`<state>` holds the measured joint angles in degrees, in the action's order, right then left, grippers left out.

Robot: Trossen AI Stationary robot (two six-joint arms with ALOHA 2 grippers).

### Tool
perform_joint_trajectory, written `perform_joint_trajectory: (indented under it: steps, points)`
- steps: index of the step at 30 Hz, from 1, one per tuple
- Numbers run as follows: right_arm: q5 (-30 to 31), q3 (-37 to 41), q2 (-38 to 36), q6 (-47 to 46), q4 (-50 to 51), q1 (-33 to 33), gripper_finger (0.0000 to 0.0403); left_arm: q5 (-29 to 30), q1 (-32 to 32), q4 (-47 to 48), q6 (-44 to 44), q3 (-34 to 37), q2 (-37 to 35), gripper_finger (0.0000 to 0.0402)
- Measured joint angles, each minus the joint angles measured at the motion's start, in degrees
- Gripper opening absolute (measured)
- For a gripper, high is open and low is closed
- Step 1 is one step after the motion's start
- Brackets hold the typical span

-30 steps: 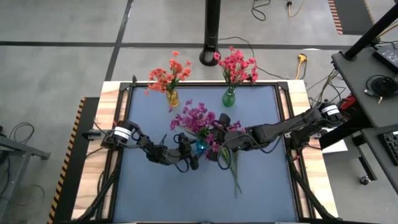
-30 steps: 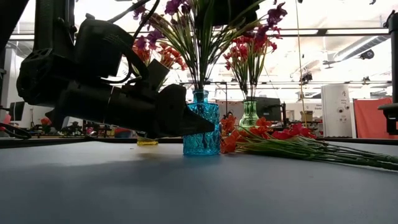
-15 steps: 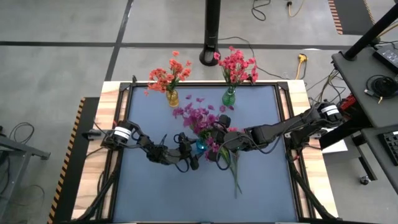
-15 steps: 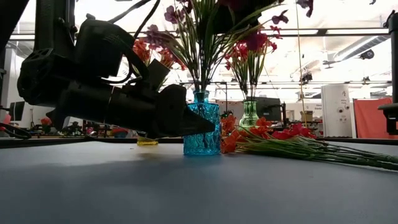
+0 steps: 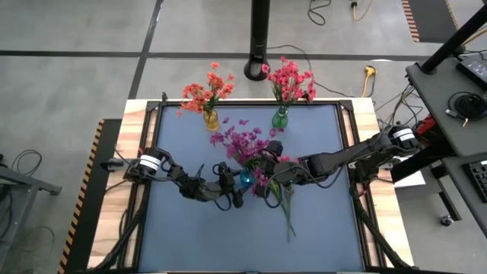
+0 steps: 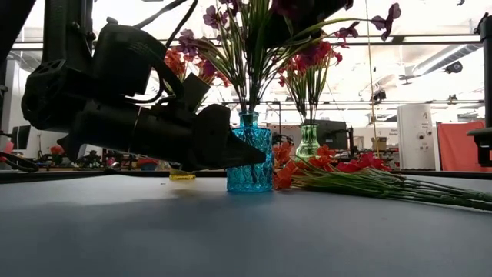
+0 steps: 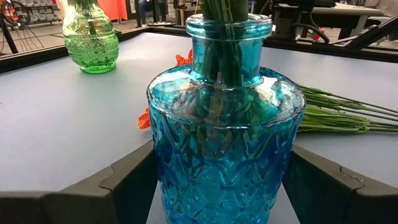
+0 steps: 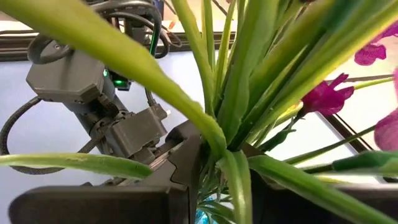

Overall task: Sort flowers into vase by color
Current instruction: Put the violet flower into the blue vase

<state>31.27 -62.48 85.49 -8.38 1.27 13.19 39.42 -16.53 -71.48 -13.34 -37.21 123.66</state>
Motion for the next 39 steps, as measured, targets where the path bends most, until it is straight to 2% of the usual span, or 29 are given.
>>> perform_joint_trajectory:
  steps: [39]
  points:
    - [-0.2, 0.0, 4.2, 0.9, -0.5, 0.0, 0.0068, -0.2, -0.1, 0.2, 0.4, -0.4, 0.0, 0.0283]
